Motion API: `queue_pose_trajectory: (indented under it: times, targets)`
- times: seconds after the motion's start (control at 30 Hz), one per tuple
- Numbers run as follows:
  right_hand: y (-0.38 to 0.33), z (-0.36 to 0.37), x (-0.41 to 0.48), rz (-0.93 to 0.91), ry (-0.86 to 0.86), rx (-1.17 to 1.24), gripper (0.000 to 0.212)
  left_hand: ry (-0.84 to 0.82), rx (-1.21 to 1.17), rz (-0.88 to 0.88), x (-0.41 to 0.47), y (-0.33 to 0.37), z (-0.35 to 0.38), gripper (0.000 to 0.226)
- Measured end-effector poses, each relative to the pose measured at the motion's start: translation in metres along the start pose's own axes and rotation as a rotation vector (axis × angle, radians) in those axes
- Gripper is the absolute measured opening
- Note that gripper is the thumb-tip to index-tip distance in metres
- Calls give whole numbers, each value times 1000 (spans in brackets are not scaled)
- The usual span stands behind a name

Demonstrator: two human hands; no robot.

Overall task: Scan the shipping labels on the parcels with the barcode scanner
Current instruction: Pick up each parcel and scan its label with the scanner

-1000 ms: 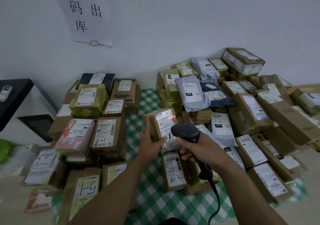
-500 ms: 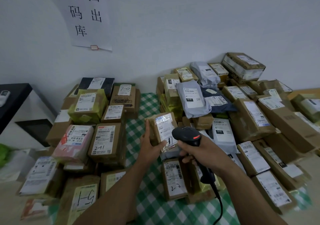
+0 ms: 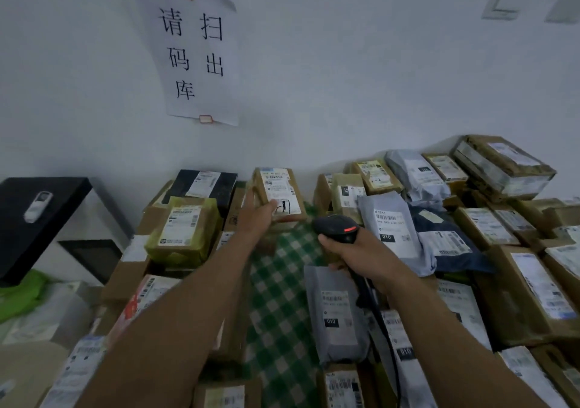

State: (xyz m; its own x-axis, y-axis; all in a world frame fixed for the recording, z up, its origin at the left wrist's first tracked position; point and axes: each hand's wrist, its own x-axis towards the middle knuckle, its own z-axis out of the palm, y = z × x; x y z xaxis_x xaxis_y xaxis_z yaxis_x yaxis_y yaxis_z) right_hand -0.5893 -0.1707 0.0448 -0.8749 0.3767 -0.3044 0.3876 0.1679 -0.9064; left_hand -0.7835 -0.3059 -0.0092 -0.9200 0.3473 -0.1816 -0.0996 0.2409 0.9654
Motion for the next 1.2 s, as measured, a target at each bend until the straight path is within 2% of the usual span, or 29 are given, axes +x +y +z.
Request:
queue_pose_trajectory:
  times: [0.07,0.2,0.37,0.5,0.57,0.63,0.7,0.8,0.97,1.1,1.2]
  targets:
    - [-5,0,28,18,-14,-7,28,-31,52,-47,36,-4,-7,47]
    - [-11,0,78,37,-14,-34,34,-30,156,-87,98,-14,-16,45]
    - [-11,4,120,64,-31,-36,31,-46,345,-133,146,-38,-19,56]
    - [-8,4,138,73,-39,-5,30,92,412,29,154,-60,-14,53]
    - [-6,4,141,81,-40,-2,29,121,628,137,151,-70,-10,63]
    - [-2,4,143,83,-31,-7,33,72,916,176,149,-81,-6,79]
    - [2,4,143,91,-20,-15,38,19,1011,184,150,-83,-5,78]
    - [5,1,140,97,-18,-2,40,31,1024,198,163,-82,-8,65]
    - [8,-11,130,111,-8,1,33,63,983,196,157,-67,-3,59]
    - [6,-19,109,100,9,12,30,56,691,363,102,-57,32,43]
    - [12,-23,84,115,29,35,30,20,506,302,42,-77,60,44]
